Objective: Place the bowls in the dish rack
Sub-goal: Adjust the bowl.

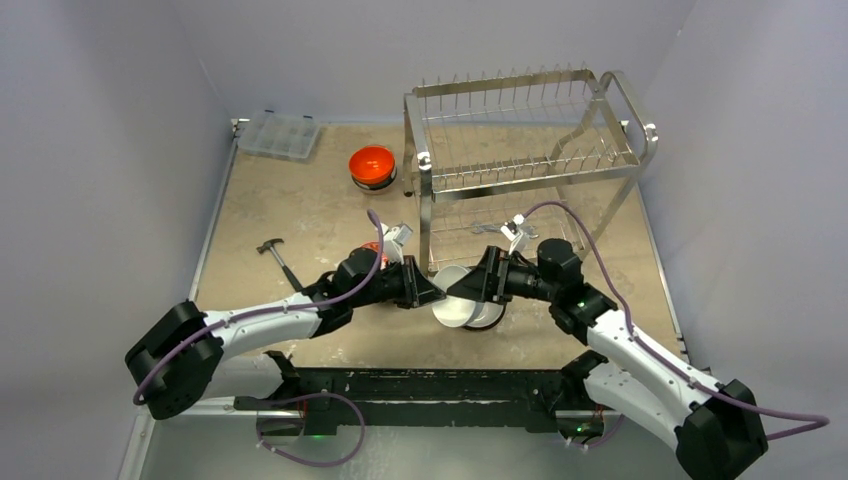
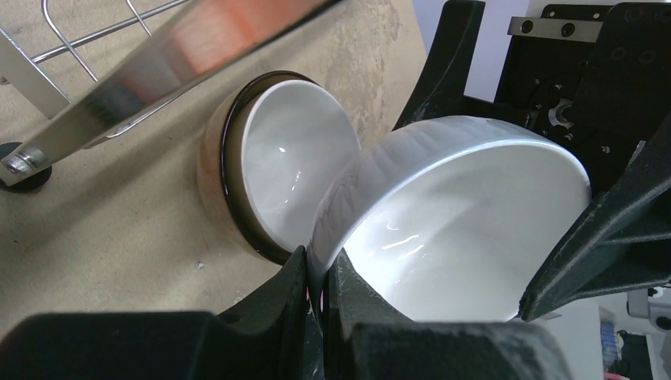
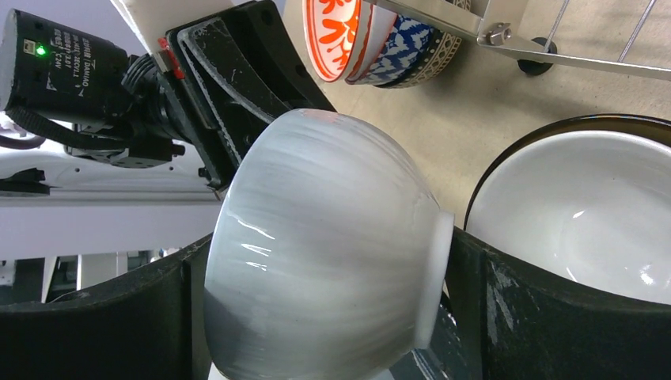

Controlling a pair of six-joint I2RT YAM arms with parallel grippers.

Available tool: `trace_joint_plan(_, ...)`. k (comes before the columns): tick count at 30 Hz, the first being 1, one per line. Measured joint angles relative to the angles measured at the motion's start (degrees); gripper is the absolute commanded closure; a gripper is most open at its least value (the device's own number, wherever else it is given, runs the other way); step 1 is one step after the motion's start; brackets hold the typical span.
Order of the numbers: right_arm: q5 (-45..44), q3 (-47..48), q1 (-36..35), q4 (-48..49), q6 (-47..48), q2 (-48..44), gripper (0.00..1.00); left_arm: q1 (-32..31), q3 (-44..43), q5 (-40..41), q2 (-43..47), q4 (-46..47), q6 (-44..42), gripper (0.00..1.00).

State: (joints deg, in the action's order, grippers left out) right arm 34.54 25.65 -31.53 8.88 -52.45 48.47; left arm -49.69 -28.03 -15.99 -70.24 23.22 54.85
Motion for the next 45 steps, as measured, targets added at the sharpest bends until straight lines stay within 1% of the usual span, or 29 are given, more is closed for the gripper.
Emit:
trace_joint_plan(12, 0.7, 0.0, 0.1, 1.3, 0.6, 3.5, 0.02, -0.3, -2.9, 1.1, -1.8, -4.6, -2.0, 1.00)
trace_joint_plan(14, 0.7, 0.0, 0.1, 1.8, 0.6, 4.1, 0.06, -0.3, -3.0, 1.3, -1.9, -5.0, -2.0, 1.00)
trace_joint_plan(16, 0.7, 0.0, 0.1, 2.3, 0.6, 4.7, 0.14, -0.3, -3.0, 1.6, -1.9, -5.0, -2.0, 1.00)
trace_joint_plan(18, 0.7, 0.0, 0.1, 2.6, 0.7, 5.2, 0.16, -0.3, -3.0, 1.9, -1.9, -5.2, -2.0, 1.00)
trace_joint_plan(19, 0.5, 0.0, 0.1, 2.6, 0.7, 5.4, 0.16, -0.3, -3.0, 2.0, -1.9, -5.2, -2.0, 1.00)
trace_joint_plan(20, 0.3, 0.0, 0.1, 2.6, 0.7, 5.6, 0.14, -0.3, -3.0, 2.1, -1.9, -5.2, -1.9, 1.00)
trace_joint_plan(22, 0.1, 0.0, 0.1, 2.8, 0.6, 5.9, 0.05, -0.3, -3.0, 2.2, -2.0, -5.1, -1.9, 1.00)
trace_joint_plan(24, 0.1, 0.0, 0.0, 3.3, 0.4, 6.0, 0.02, -0.3, -3.3, 2.3, -2.3, -5.2, -1.9, 1.00)
trace_joint_plan(31, -0.5, 0.0, -0.1, 4.1, 0.4, 6.5, 0.01, -0.6, -3.7, 3.4, -2.7, -5.4, -2.0, 1.00)
trace_joint_plan(39, -1.0, 0.0, -0.2, 4.4, 0.6, 7.3, 0.04, -0.9, -4.5, 4.0, -3.1, -6.5, -2.1, 1.00)
trace_joint_plan(41, -1.0, 0.0, -0.3, 4.5, 0.6, 7.7, 0.08, -1.0, -4.8, 4.3, -3.1, -7.1, -2.2, 1.00)
trace_joint_plan(43, -1.0, 0.0, -0.3, 4.5, 0.6, 7.9, 0.22, -1.0, -4.9, 4.3, -3.1, -7.4, -2.6, 1.00)
trace_joint_plan(45, -1.5, 0.0, -0.3, 4.3, 0.9, 8.0, 0.33, -1.0, -5.2, 4.5, -3.0, -7.9, -3.0, 1.00)
